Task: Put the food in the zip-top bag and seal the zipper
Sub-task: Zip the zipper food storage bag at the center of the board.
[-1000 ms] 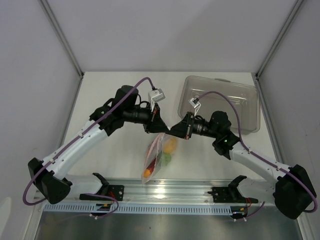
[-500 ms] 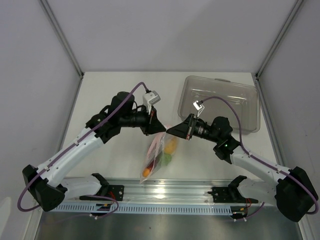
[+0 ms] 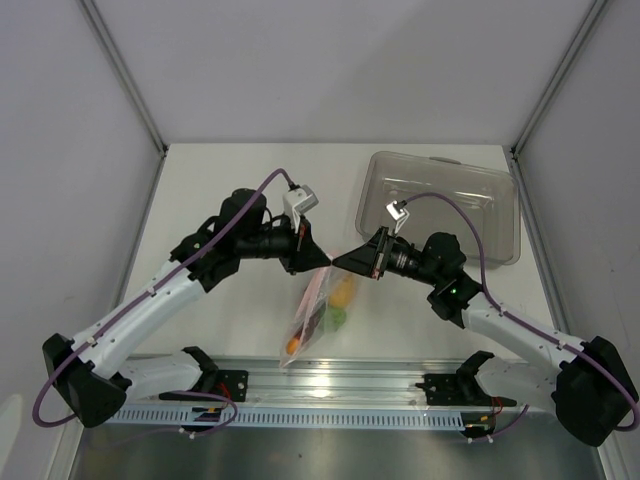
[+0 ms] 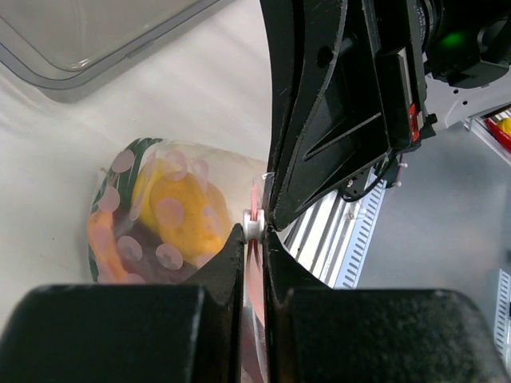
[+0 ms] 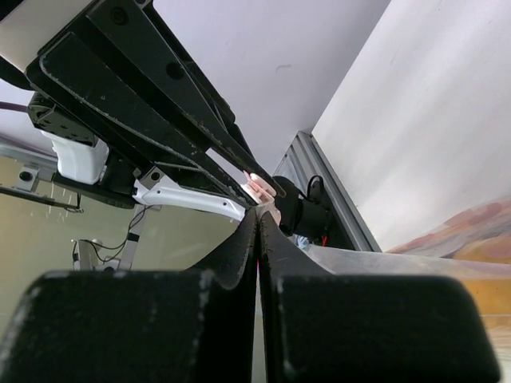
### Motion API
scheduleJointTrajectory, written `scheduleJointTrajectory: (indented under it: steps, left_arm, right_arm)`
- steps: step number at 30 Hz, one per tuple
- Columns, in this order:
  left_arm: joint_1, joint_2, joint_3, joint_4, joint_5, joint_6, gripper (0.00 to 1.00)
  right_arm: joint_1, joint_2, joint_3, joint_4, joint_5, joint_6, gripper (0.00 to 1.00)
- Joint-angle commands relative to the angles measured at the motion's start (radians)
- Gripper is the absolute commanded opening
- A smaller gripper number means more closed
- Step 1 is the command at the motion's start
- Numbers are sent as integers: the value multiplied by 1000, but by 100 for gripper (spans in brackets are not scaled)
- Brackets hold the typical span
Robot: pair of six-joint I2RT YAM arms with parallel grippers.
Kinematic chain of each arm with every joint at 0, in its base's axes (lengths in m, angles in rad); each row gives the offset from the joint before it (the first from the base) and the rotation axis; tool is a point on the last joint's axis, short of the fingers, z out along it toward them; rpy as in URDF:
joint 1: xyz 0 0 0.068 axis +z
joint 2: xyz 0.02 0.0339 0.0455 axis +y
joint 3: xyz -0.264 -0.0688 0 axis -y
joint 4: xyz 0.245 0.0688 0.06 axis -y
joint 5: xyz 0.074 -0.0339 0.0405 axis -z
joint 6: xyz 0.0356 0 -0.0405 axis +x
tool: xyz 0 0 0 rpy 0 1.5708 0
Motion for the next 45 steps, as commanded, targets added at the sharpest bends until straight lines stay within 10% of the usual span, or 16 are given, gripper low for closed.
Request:
scheduleJointTrajectory:
  steps: [1, 21, 29, 38, 45]
  left_arm:
    - [-10, -24, -25, -48, 84, -13, 6]
    - [-9, -99, -101, -56, 206, -43, 1]
    - [-10, -106, -70, -42, 191, -60, 1]
    - [-9, -98, -44, -64, 214, -42, 1]
    - [-10, -99, -50, -64, 217, -40, 1]
  right_arm:
    - [-10, -38, 55, 105, 52, 18, 0]
    - [-29, -52, 53, 134, 52, 24, 0]
    - [-15, -26, 176, -145, -80, -225, 0]
    - [-43, 28, 366, -585, -256, -621, 43]
    - [-61, 63, 322, -542, -358, -643, 50]
